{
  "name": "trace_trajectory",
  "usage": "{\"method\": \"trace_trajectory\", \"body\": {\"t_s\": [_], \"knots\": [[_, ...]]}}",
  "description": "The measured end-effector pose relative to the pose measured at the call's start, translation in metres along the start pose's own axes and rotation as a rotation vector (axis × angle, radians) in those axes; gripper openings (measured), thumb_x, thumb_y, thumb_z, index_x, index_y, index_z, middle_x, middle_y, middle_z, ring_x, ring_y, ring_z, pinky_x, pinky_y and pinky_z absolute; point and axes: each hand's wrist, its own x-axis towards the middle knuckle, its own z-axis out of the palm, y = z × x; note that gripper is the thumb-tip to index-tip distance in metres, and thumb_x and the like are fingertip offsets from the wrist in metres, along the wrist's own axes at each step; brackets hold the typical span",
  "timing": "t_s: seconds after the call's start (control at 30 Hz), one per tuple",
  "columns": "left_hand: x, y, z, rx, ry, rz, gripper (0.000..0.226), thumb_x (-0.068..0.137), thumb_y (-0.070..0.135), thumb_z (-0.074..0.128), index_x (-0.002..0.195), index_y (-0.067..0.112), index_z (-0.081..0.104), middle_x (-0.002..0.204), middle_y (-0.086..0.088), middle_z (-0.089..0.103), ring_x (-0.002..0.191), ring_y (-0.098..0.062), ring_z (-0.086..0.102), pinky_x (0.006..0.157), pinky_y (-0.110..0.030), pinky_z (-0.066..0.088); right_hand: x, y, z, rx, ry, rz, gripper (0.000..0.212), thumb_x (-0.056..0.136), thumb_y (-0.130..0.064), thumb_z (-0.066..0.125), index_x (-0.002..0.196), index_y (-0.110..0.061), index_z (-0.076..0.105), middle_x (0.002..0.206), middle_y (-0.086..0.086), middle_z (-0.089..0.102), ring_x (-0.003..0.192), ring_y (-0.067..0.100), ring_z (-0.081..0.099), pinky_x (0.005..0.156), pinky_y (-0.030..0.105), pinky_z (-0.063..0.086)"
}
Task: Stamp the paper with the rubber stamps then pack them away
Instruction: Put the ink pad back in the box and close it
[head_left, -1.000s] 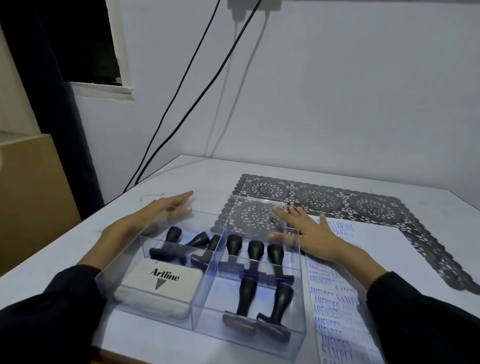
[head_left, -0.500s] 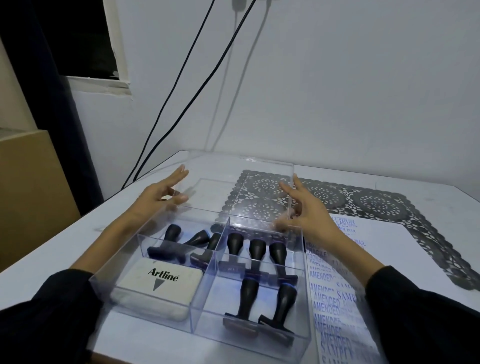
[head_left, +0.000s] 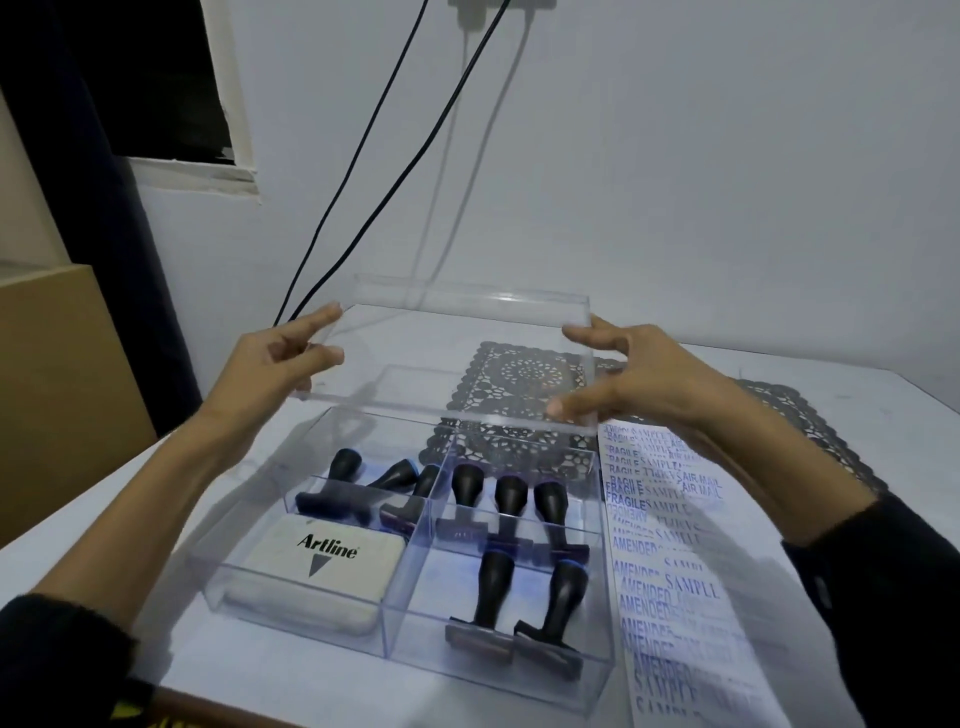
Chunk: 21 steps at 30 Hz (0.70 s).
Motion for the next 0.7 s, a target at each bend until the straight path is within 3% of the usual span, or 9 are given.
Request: {"method": "trace_trajectory", "body": {"t_s": [0.07,0.13,0.2,0.3,0.33,0.43,0.57,0.63,0.7], "knots": [[-0.02,0.007,-0.001,-0.013,-0.004,0.013,0.045,0.085,0.011,0.066,0.128,0.022,0.06,0.112,0.009,0.066,0.066,0.005,0.05,0.065,-0.005,0.043,-0.021,0.003,0.004,-0.01,-0.027,0.036,0.093,0.056,-0.015,0.087,0.139,-0.019,0.047,0.153,0.003,0.032,0.073,0.015,0.071,0.071,0.026,0.056],[-0.039,0.011,-0.006,-0.022,-0.058,-0.003,0.052,0.076,0.024,0.071,0.127,0.026,0.06,0.108,0.013,0.068,0.086,0.008,0.059,0.077,-0.007,0.042,-0.041,0.007,0.009,0.025,-0.058,0.062,0.096,0.054,-0.018,0.088,0.14,-0.02,0.046,0.134,0.003,0.051,0.067,0.018,0.071,0.079,0.034,0.056],[-0.052,0.011,-0.01,-0.006,-0.132,-0.029,0.066,0.066,0.038,0.07,0.131,0.029,0.057,0.119,0.021,0.064,0.112,0.012,0.053,0.089,-0.011,0.036,-0.054,0.012,0.012,0.065,-0.076,0.085,0.097,0.054,-0.017,0.089,0.141,-0.019,0.046,0.109,0.0,0.054,0.055,0.016,0.067,0.063,0.024,0.054],[-0.065,0.01,-0.012,0.032,-0.213,-0.051,0.079,0.064,0.049,0.066,0.138,0.031,0.048,0.132,0.034,0.048,0.123,0.017,0.04,0.097,-0.013,0.029,-0.067,0.016,0.017,0.08,-0.08,0.103,0.096,0.057,-0.014,0.089,0.142,-0.016,0.044,0.093,0.003,0.06,0.05,0.018,0.066,0.052,0.02,0.051],[-0.069,0.009,-0.013,0.055,-0.232,-0.057,0.081,0.063,0.054,0.064,0.139,0.033,0.046,0.134,0.036,0.045,0.125,0.018,0.037,0.1,-0.015,0.027,-0.07,0.014,0.018,0.088,-0.09,0.116,0.095,0.058,-0.012,0.088,0.142,-0.015,0.043,0.095,0.001,0.063,0.048,0.018,0.065,0.052,0.019,0.051],[-0.079,0.009,-0.018,0.11,-0.271,-0.093,0.087,0.056,0.071,0.065,0.137,0.044,0.044,0.135,0.04,0.04,0.125,0.022,0.032,0.104,-0.019,0.023,-0.079,0.012,0.021,0.1,-0.123,0.166,0.094,0.061,-0.01,0.087,0.143,-0.014,0.041,0.113,0.02,0.066,0.047,0.02,0.066,0.052,0.019,0.051],[-0.094,0.011,-0.024,0.122,-0.285,-0.16,0.1,0.041,0.088,0.063,0.132,0.052,0.045,0.136,0.042,0.037,0.123,0.023,0.032,0.104,-0.025,0.023,-0.092,0.011,0.025,0.092,-0.147,0.203,0.093,0.061,-0.012,0.087,0.143,-0.014,0.042,0.108,0.022,0.068,0.046,0.021,0.064,0.053,0.021,0.052],[-0.102,0.012,-0.026,0.128,-0.281,-0.18,0.097,0.042,0.088,0.061,0.132,0.056,0.043,0.137,0.041,0.036,0.12,0.025,0.031,0.105,-0.028,0.021,-0.095,0.009,0.026,0.043,-0.156,0.203,0.093,0.059,-0.016,0.088,0.141,-0.014,0.045,0.136,0.018,0.053,0.045,0.018,0.063,0.053,0.023,0.052],[-0.108,0.013,-0.027,0.114,-0.28,-0.184,0.094,0.043,0.087,0.061,0.131,0.057,0.044,0.135,0.043,0.037,0.115,0.029,0.032,0.103,-0.03,0.022,-0.096,0.01,0.028,-0.05,-0.138,0.164,0.092,0.057,-0.026,0.089,0.139,-0.021,0.048,0.155,-0.002,0.028,0.048,0.009,0.06,0.055,0.025,0.052]]}}
